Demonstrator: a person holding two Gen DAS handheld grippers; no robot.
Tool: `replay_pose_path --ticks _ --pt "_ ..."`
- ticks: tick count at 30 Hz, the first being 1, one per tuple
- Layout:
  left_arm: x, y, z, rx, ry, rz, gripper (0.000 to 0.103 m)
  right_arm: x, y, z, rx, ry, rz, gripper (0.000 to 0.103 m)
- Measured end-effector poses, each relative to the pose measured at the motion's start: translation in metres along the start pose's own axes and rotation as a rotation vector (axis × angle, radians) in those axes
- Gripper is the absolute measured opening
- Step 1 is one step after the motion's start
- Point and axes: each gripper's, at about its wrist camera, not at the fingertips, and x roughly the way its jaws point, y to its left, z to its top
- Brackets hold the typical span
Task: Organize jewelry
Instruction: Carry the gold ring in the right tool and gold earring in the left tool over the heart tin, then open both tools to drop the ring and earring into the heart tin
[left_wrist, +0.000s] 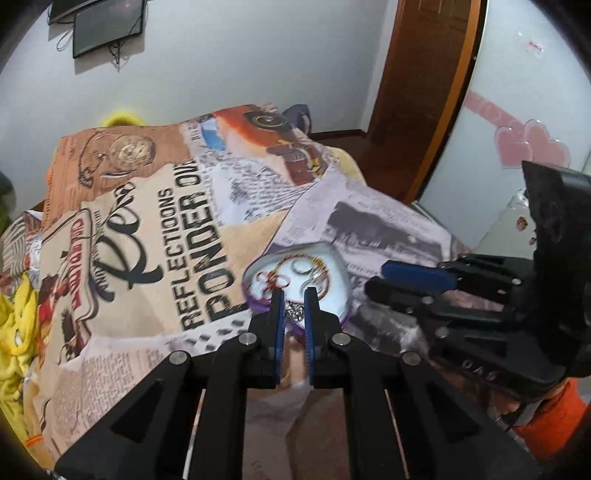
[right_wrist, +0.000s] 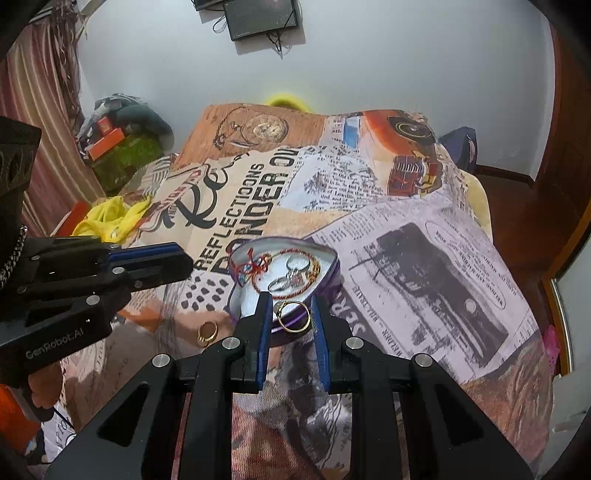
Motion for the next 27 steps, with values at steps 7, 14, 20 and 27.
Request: replay_pose_path --ticks 7,14,20,27 --pt "0.013 -0.004 0.007 -0.008 0.012 -0.040 0.008 0.003 -0.006 0.007 0.005 -0.011 -0.002 0.019" --pt "0.031 -0.004 0.006 -0.005 0.047 -0.062 0.008 0.007 -0.008 0.012 -0.004 -0.014 -0.004 0.019" --pt "0.043 -0.005 0.004 0.004 0.071 -0.057 0.008 0.012 -0.009 0.015 -0.013 -0.009 -0.001 0.019" --pt "0.048 0.012 0.003 -0.063 0.092 -0.080 0.009 0.019 -0.005 0.013 -0.016 0.013 0.017 0.019"
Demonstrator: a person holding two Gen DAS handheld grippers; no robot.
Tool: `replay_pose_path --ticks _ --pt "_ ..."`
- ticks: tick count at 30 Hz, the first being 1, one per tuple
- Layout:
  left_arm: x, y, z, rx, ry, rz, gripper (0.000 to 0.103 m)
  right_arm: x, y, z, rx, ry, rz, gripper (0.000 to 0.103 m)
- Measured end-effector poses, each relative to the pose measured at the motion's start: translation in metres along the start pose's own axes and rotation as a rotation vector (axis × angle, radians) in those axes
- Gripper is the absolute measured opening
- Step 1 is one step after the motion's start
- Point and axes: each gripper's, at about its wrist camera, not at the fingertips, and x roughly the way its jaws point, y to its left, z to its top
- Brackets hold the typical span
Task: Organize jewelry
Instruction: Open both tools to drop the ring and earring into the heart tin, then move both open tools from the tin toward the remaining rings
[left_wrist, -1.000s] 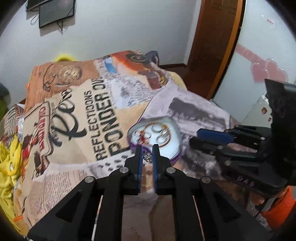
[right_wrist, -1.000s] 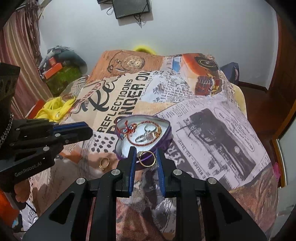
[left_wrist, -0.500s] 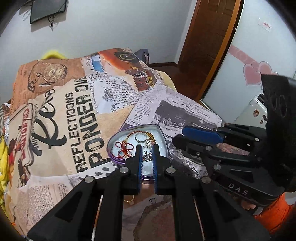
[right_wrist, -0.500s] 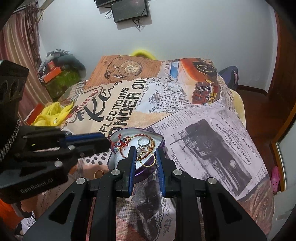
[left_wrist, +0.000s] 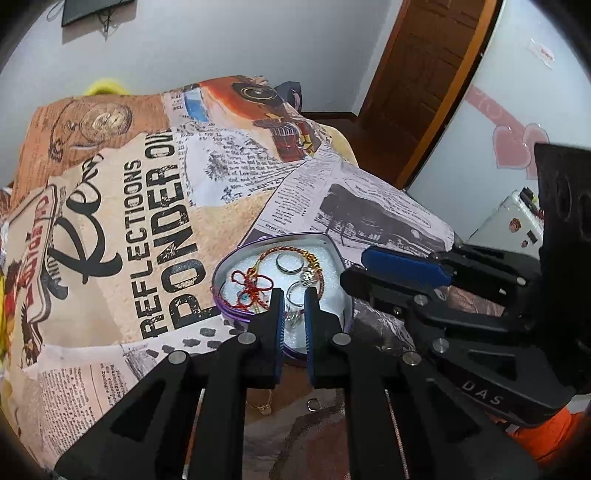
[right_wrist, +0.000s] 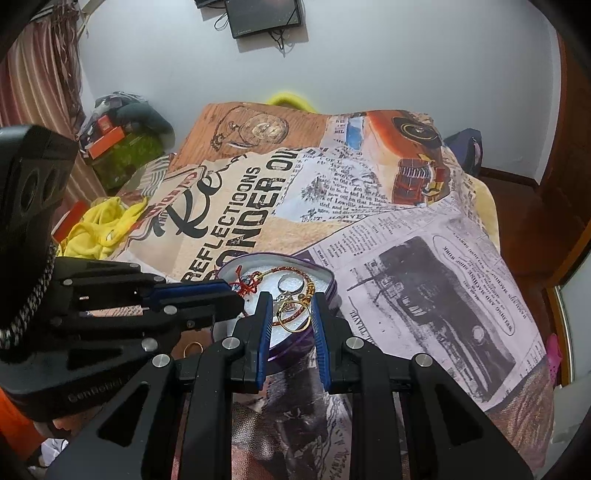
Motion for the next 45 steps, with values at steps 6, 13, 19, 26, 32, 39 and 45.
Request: replay_pose_path --ticks 6,13,19,26,32,39,45 --pt "-0.002 0.005 -0.001 -0.010 -0.003 -0.008 0.012 0.006 0.004 0.000 -0.009 0.012 0.012 0.019" --pt "-0.007 0.010 -0.005 0.000 -0.016 0.048 0.018 0.013 0.010 -0.003 -0.028 0.034 0.021 0.019" --pt "-0.013 0.020 -0.011 -0.015 -0.014 0.078 0.018 0.018 0.014 -0.005 -0.033 0.054 0.033 0.019" --pt "-0.021 0.019 -0.015 -0.012 -0.020 0.095 0.018 0.018 0.016 -0.005 -0.020 0.076 0.042 0.020" --pt "-0.032 0.012 -0.018 0.005 -0.034 0.110 0.018 0.008 0.021 -0.005 -0.030 0.065 0.033 0.020" --pt "-0.054 0.004 -0.024 0.013 -0.067 0.129 0.031 -0.007 0.028 -0.005 -0.043 0.046 0.023 0.026" --pt "-0.070 0.003 -0.030 0.010 -0.086 0.148 0.034 -0.022 0.036 -0.008 -0.056 0.025 0.009 0.033"
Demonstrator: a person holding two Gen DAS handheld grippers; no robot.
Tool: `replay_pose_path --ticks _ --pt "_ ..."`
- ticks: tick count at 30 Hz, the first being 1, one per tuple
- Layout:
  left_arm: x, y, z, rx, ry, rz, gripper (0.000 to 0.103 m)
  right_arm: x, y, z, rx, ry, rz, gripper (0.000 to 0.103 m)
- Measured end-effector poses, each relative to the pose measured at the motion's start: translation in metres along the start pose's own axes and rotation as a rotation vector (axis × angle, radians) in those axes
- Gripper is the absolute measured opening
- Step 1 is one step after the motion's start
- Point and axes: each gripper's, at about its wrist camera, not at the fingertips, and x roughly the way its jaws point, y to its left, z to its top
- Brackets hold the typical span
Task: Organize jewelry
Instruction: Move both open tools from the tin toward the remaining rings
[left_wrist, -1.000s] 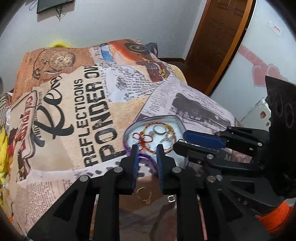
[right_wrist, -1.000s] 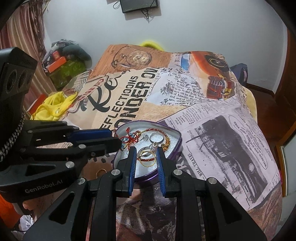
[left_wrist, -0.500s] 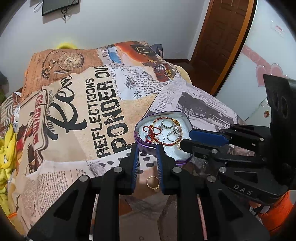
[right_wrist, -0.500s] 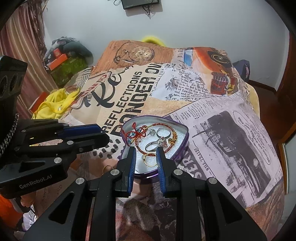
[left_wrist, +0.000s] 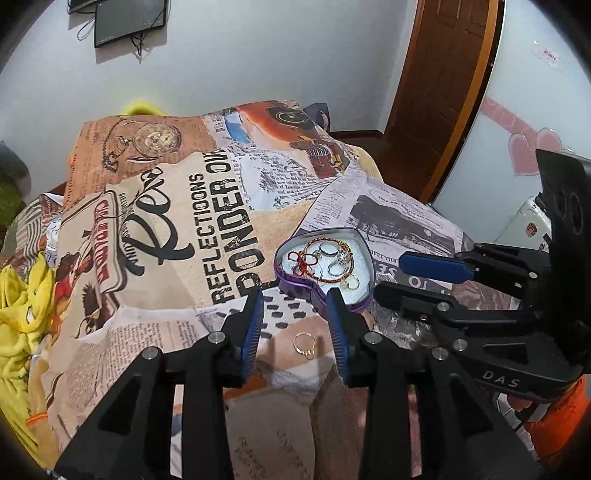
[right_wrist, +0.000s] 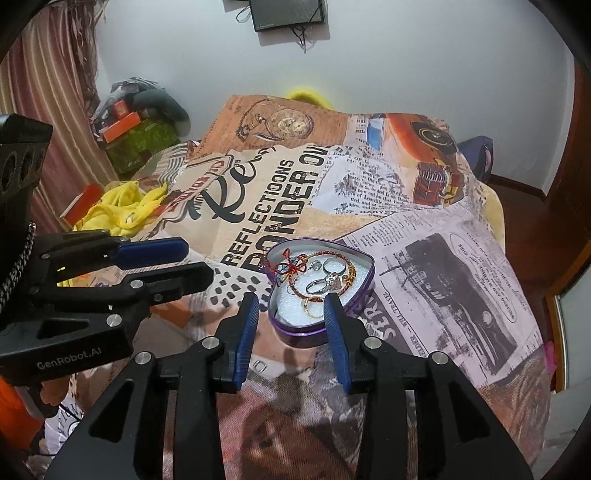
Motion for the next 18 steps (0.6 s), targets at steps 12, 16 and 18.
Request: replay_pose_path --ticks 12,16,18 --pt "-0.002 0.011 -0.037 -0.016 0.064 0.035 0.037 0.000 0.012 -0.022 -0.015 0.049 -0.024 0.033" --pt "0.005 0.016 -0.049 -0.023 0.094 0.041 0.037 0.012 0.013 -0.035 -0.003 0.094 -0.011 0.033" --pt "0.008 0.018 -0.054 -0.029 0.106 0.039 0.037 0.018 0.015 -0.041 -0.009 0.112 -0.013 0.033"
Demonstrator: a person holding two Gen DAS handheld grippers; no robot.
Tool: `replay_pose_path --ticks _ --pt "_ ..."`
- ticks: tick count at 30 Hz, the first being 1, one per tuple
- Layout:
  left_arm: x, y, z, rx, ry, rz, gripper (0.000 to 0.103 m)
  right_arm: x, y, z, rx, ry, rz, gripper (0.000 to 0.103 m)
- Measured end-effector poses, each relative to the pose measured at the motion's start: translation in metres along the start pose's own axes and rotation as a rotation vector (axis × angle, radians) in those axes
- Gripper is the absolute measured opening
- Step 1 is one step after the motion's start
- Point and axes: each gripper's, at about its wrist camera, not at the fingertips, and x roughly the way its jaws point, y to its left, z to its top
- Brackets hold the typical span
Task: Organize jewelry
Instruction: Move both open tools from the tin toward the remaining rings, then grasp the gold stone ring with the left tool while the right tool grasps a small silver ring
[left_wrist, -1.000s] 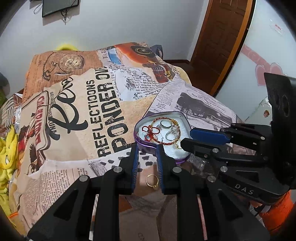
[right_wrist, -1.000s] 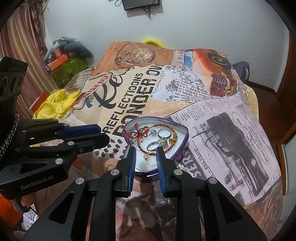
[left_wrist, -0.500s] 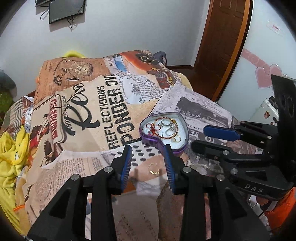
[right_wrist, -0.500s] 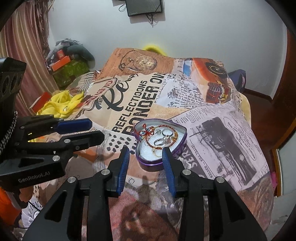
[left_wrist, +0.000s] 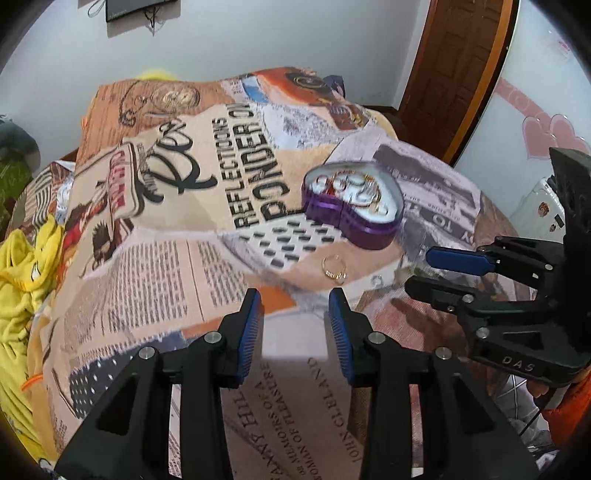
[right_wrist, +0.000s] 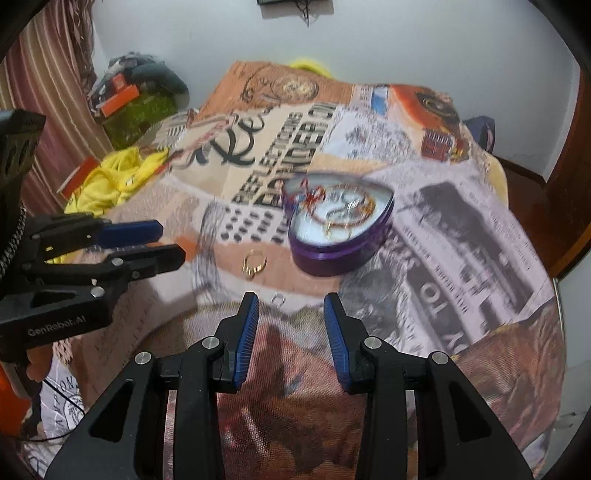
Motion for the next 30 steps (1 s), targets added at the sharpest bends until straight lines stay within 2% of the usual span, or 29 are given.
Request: replay_pose_path --ticks 8,14,23,30 --pt "0.005 -0.001 -0.004 0.010 0.003 -0.025 0.037 0.023 0.009 -0.007 -0.031 0.041 0.009 0.033" --pt "0.011 -0.004 -0.002 0.030 0.006 -0.039 0.037 0.029 0.013 -0.005 -0.054 0.024 0.015 0.033" --pt "0.019 -0.003 0.001 0.024 0.013 -0.056 0.037 0.036 0.015 -0.004 -0.079 0.021 0.015 0.011" --pt "0.027 -0.009 0.004 0.033 0.025 -0.076 0.037 0.034 0.015 -0.004 -0.085 0.016 0.010 0.010"
